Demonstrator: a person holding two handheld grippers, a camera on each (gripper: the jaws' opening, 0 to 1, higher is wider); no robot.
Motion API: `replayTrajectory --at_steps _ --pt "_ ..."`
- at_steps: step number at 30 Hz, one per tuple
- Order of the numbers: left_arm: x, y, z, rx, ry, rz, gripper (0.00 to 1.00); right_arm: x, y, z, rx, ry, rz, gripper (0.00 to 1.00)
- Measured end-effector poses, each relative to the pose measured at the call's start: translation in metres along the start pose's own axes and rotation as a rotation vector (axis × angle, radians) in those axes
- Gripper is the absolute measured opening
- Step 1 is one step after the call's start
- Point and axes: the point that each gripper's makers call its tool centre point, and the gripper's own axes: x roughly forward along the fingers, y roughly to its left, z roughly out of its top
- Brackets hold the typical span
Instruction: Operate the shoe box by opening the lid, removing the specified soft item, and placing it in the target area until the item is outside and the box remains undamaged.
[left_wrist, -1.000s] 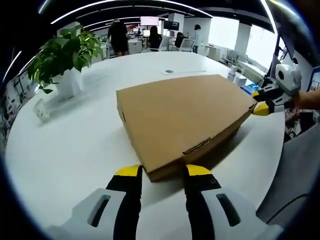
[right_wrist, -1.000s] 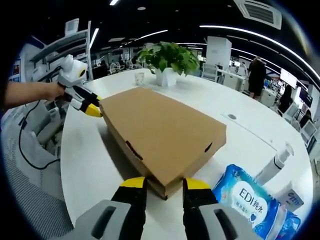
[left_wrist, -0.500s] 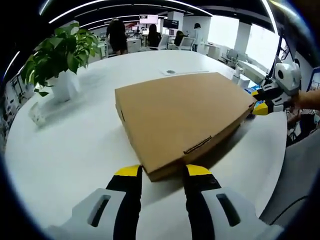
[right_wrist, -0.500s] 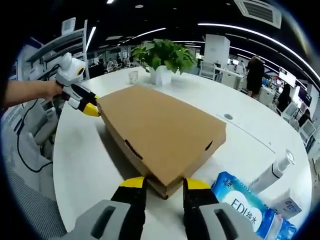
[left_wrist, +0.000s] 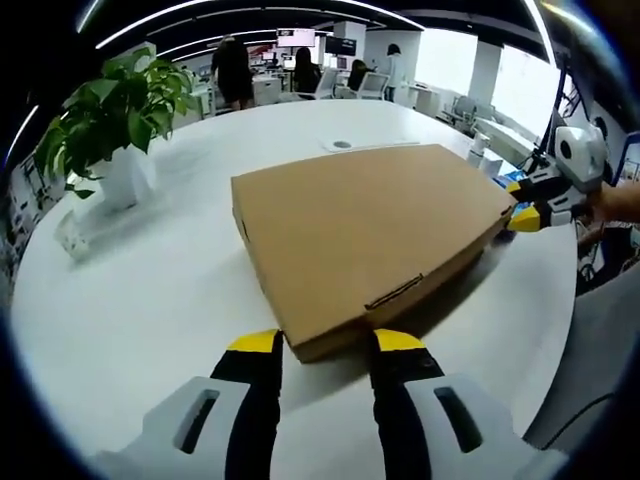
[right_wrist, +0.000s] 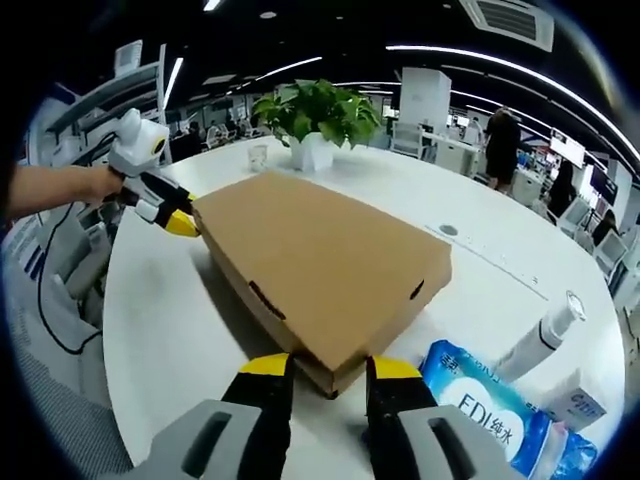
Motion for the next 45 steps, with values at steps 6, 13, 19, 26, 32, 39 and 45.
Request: replayTrajectory --at_steps 6,13,19,26,32,39,45 --pt "-0.004 -0.006 -0.005 -0.02 -0.002 -0.007 0.39 -0.005 0.003 -0.004 0.021 -0.012 -0.003 0.29" --pt "-0.019 -0.005 -0.011 -0.026 -0.021 0.015 0.4 -0.022 0.001 -0.003 0.047 -0.052 -0.018 0.31" --pt "-0.033 -0.012 -0.014 -0.019 -0.037 0.014 0.4 -0.044 -0.001 -0.002 0.06 -0.09 -0.037 0.33" --pt "-0.052 -0.025 -0.005 -0.041 -0.101 0.003 0.42 -0.073 -0.003 -0.004 0.083 -0.127 -0.059 0.37" --pt "-0.073 -0.039 0.003 -0.055 -0.162 0.005 0.45 -0.102 -0.005 -0.014 0.101 -0.151 -0.097 0.4" --pt "-0.096 -0.051 0.002 -0.041 -0.195 0.015 0.48 -0.132 -0.007 -0.033 0.122 -0.152 -0.139 0.48" --pt "-0.114 -0.059 -0.002 -0.042 -0.22 0.021 0.5 -0.157 -0.011 -0.045 0.136 -0.163 -0.179 0.5"
